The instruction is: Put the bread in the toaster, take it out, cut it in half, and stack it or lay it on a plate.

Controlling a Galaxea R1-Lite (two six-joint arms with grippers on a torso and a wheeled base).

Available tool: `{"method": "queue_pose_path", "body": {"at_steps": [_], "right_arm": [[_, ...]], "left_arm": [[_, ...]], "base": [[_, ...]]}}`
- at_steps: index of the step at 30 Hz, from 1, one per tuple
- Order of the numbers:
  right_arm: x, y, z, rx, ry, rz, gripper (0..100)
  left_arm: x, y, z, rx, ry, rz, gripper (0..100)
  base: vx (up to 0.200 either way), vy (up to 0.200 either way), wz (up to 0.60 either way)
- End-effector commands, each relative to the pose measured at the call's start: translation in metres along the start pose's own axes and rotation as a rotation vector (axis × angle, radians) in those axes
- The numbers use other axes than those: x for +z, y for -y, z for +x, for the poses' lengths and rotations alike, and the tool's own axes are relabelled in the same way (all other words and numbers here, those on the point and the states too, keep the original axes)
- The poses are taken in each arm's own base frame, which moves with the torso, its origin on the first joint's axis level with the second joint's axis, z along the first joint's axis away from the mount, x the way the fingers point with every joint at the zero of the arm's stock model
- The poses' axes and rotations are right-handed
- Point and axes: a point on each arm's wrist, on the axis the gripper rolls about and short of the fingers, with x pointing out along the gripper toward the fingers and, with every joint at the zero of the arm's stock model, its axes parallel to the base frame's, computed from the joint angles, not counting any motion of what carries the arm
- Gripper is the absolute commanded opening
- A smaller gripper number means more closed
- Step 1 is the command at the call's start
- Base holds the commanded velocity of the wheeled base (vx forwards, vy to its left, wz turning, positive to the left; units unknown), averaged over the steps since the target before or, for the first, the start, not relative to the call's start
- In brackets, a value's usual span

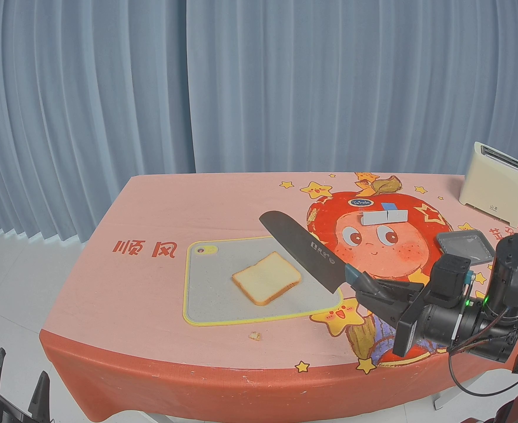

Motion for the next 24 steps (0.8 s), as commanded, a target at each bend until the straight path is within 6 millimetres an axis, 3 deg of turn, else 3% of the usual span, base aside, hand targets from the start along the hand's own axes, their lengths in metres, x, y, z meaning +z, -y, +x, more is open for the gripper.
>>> {"method": "queue_pose_path", "body": {"at_steps": [1, 24], "right_arm": [[-0.0008, -0.0006, 0.0006, -0.01, -0.003, -0.002, 0], [0.0026, -0.002, -0.0007, -0.021, 0.015, -0.004, 0]], "left_arm": [[-0.0051, 0.0, 0.0001, -0.001, -0.002, -0.001, 100], [-0.0045, 0.0, 0.0001, 0.001, 0.004, 0.004, 100]], "base": [[0.0, 0.0, 0.0], [0.0, 0.0, 0.0]]}}
